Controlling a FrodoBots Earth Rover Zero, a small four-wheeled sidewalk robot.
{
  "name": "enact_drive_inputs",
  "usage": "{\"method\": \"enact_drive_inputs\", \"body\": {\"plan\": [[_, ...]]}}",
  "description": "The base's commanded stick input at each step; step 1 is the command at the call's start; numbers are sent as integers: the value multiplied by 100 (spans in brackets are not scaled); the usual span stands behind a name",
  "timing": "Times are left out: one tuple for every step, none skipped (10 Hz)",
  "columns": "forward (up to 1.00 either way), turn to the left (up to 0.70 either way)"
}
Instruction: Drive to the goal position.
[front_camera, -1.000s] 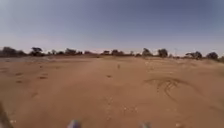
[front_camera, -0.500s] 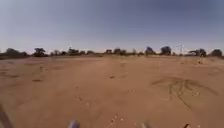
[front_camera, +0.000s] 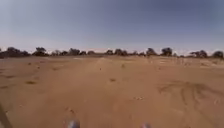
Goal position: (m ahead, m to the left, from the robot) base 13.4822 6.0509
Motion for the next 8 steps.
{"method": "enact_drive_inputs", "body": {"plan": [[70, 0], [70, 0], [70, 0], [70, 0], [70, 0], [70, 0], [70, 0], [70, 0]]}}
